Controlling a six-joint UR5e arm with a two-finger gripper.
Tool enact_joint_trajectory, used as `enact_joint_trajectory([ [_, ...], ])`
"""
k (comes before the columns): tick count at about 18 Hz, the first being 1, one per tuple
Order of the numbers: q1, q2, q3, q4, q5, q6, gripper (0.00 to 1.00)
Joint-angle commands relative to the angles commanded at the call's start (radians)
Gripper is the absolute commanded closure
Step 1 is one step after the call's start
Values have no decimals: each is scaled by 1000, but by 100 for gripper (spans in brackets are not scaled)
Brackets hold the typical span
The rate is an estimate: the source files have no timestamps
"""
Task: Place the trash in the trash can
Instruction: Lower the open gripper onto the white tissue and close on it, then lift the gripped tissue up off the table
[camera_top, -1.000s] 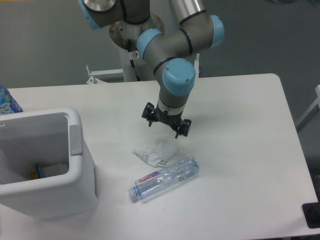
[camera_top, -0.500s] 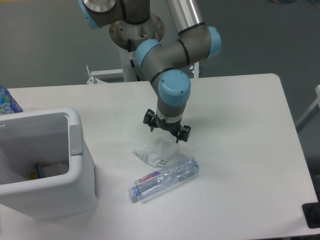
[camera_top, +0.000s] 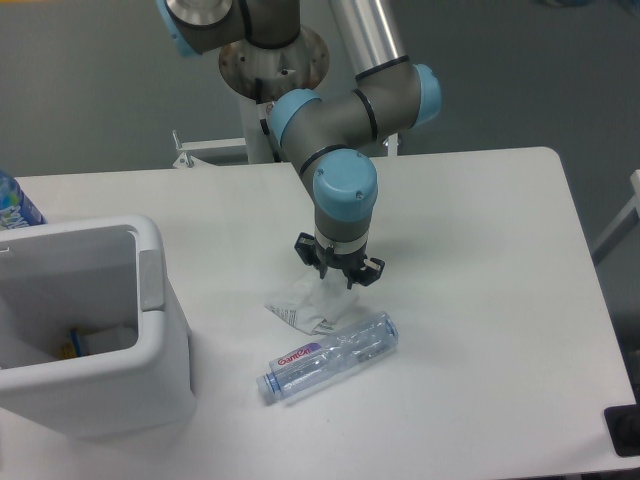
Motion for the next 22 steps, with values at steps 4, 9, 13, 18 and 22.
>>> enact_joint_trajectory([
  [4,-2,5,-2,-3,9,-2,100],
  [9,5,41,-11,-24,8,63,100],
  [13,32,83,-3,-119,8,148,100],
  [18,83,146,107,-290,-3,242,100],
  [22,89,156,237,-299,-118,94,100],
])
